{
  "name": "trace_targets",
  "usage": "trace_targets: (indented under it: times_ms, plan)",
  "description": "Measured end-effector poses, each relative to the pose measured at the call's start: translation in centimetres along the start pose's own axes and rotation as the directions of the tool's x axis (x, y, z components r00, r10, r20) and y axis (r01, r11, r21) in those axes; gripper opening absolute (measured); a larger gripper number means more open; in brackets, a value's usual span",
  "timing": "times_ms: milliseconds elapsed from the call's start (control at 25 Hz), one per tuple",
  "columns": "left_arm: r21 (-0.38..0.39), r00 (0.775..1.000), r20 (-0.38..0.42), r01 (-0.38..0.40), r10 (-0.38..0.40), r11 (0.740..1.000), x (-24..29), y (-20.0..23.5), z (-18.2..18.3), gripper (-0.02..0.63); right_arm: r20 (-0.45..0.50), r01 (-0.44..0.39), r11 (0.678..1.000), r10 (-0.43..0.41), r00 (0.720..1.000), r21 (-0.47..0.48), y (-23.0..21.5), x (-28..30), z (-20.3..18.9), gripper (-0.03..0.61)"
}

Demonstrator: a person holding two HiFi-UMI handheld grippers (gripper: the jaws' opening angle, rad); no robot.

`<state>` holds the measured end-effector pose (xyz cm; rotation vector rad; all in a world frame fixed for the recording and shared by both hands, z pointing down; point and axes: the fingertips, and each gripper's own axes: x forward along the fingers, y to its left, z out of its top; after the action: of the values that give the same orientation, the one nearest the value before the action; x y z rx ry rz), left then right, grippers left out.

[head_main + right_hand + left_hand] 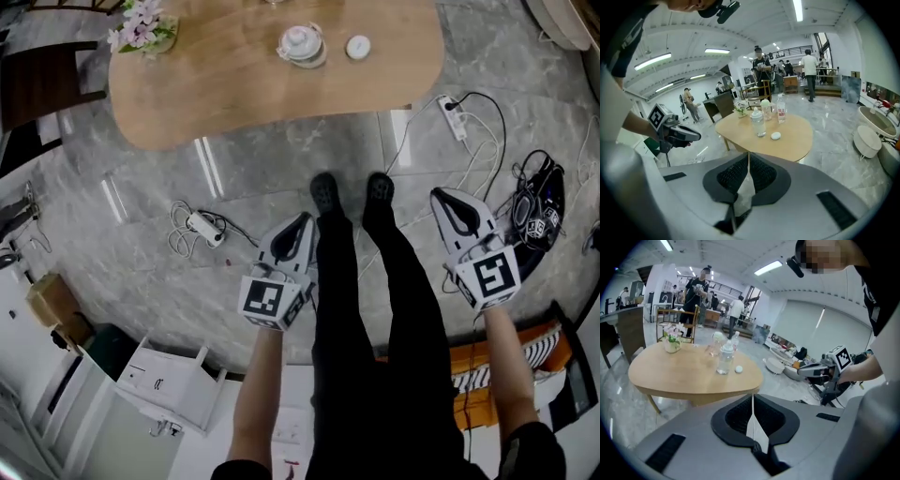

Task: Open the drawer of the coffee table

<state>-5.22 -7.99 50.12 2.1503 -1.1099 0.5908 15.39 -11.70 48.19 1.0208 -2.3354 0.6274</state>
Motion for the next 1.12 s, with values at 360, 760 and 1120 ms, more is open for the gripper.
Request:
trace_targets:
  times_ms: [360, 760, 1120]
  plan:
    - [0.004, 0.996, -0.084, 0.017, -0.017, 1.0, 9.0, 10.1, -7.5, 0.014, -0.093, 0.089, 0.996, -0.088, 0.992, -0.002, -4.2, 10.4, -8.5, 0.014]
    - [0.057, 0.999, -0.029, -0.032, 0.033, 0.998, 14.9, 19.1, -10.3, 0.19, -0.184, 0.203, 0.968, -0.228, 0.956, -0.146, -9.7, 18.4, -14.5, 0.174]
    - [0.141, 0.987, -0.027, -0.152, 0.158, 0.978, 18.9, 25.7, -10.9, 0.337, -0.214, 0.264, 0.941, -0.308, 0.927, -0.209, -14.1, 22.5, -16.0, 0.248]
